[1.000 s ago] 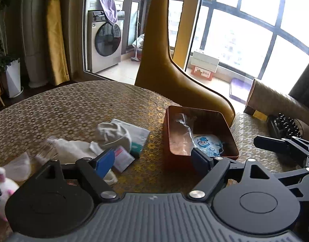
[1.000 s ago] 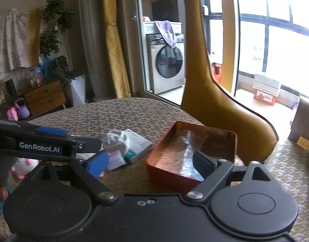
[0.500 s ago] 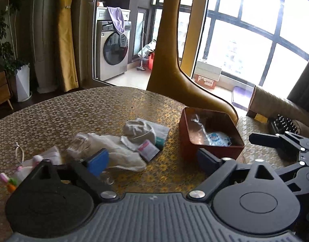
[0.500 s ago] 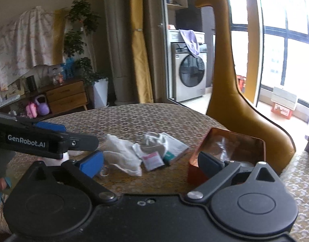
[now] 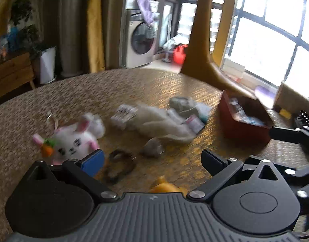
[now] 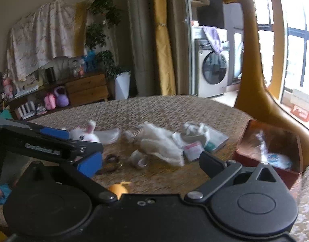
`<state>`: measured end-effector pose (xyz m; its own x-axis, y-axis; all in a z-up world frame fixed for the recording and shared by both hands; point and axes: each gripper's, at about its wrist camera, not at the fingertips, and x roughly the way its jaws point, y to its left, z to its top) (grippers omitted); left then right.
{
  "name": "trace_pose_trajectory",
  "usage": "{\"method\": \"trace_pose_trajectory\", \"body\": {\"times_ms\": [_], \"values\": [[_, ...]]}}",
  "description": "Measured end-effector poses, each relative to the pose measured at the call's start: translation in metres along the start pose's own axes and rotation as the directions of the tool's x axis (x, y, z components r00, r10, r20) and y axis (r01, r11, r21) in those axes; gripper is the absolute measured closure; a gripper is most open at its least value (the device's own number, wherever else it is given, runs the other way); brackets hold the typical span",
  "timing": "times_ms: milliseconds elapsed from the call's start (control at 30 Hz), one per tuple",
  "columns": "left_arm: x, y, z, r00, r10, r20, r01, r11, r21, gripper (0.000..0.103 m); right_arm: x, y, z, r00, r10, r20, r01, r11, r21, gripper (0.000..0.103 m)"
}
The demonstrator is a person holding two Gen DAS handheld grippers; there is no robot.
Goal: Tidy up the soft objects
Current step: 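Grasp the brown bracelet with left tool while right tool grasps yellow toy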
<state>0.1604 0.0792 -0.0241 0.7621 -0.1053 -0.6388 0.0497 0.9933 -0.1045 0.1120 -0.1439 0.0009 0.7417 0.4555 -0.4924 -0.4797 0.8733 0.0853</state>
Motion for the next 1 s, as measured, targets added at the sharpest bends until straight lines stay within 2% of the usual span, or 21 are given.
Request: {"method": "trace_pose_trajectory", "body": {"times_ms": [167, 233, 500, 667, 1000], "values": [[0.017, 0.02, -0.019, 0.999, 0.041, -0.024, -0.042, 0.998, -0.048, 0.0, 0.017, 0.017, -0.011, 0.995, 0.055, -0.082, -0.06, 0.996, -0.059, 0.001], [0.027, 0.023, -0.024, 0.997, 0.071, -0.034, -0.073, 0.996, -0.06, 0.0, 0.025, 0.023, -0.018, 0.992, 0.054, -0.116, -0.065, 0.993, -0.097, 0.001], [0.06, 0.03, -0.039, 0.985, 0.16, -0.061, -0.165, 0.982, -0.096, 0.0, 0.053, 0.032, -0.036, 0.966, 0.109, -0.233, -0.148, 0.977, -0.156, 0.002], [0.081, 0.027, -0.045, 0.976, 0.203, -0.077, -0.209, 0.973, -0.095, 0.0, 0.071, 0.036, -0.041, 0.951, 0.139, -0.275, -0.193, 0.964, -0.182, 0.007], [0.117, 0.029, -0.047, 0.958, 0.259, -0.121, -0.276, 0.949, -0.151, 0.001, 0.099, 0.044, -0.047, 0.924, 0.168, -0.343, -0.251, 0.944, -0.213, 0.02]]}}
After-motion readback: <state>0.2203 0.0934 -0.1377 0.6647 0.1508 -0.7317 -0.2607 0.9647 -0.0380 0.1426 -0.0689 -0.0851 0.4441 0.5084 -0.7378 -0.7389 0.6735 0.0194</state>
